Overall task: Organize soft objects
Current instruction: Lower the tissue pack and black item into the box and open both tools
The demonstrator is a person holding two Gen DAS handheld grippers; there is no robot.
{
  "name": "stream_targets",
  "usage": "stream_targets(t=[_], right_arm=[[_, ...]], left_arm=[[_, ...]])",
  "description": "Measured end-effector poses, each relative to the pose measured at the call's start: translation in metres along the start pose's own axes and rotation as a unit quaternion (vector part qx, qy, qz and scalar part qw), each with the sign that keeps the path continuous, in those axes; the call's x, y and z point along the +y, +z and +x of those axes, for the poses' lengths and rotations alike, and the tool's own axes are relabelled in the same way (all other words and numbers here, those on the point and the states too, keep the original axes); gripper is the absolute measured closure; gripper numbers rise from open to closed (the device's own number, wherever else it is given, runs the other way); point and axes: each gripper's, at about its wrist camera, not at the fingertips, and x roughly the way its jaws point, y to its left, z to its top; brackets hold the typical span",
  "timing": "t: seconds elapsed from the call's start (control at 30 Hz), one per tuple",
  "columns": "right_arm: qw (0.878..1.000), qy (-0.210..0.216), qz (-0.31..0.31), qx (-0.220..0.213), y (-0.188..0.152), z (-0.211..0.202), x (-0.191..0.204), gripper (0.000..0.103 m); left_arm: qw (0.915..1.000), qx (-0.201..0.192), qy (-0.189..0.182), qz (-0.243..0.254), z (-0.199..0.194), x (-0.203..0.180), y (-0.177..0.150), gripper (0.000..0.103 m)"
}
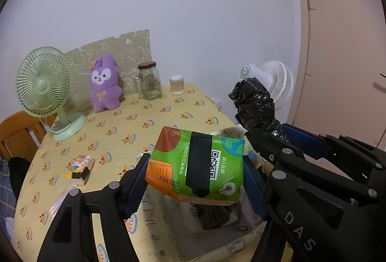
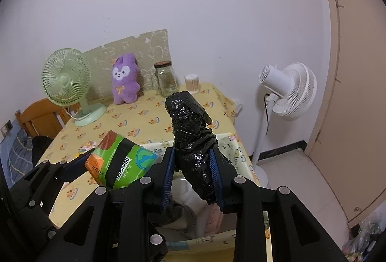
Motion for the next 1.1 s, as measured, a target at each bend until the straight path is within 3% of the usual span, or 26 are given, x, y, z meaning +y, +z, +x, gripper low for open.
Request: stream_targets(t=[0.23, 0.37, 0.67, 0.77, 0.83, 1.1], right_arm=[[1.000, -0.008, 0.008, 0.015, -0.005, 0.011, -0.013, 0.071], [1.000, -0.009, 0.009, 0.024, -0.008, 0.017, -0.018, 0.071], [0.999, 0.015, 0.011, 0.047, -0.014, 0.032, -0.013, 0.069], [0.998, 0.019, 0.006, 0.053, -0.017, 0.035, -0.011, 0.054], [0.998, 0.027, 0.011, 0.056, -0.018, 0.038, -0.010, 0.035], [0.999, 0.001, 0.004, 0.051, -0.016, 0.031, -0.005, 0.017]], left_arm=[[0.9996, 0.018, -0.017, 0.009, 0.016, -0.010, -0.001, 0.026], [0.9993, 0.029, -0.016, 0.018, 0.022, -0.014, -0.004, 0.016], [0.9983, 0.054, -0.009, 0.023, 0.028, -0.008, -0.010, 0.009], [0.9977, 0.061, -0.009, 0.028, 0.029, -0.007, -0.013, 0.009], [0.9977, 0.061, -0.012, 0.028, 0.029, -0.006, -0.015, 0.008], [0.9978, 0.059, -0.016, 0.025, 0.026, -0.002, -0.015, 0.007]])
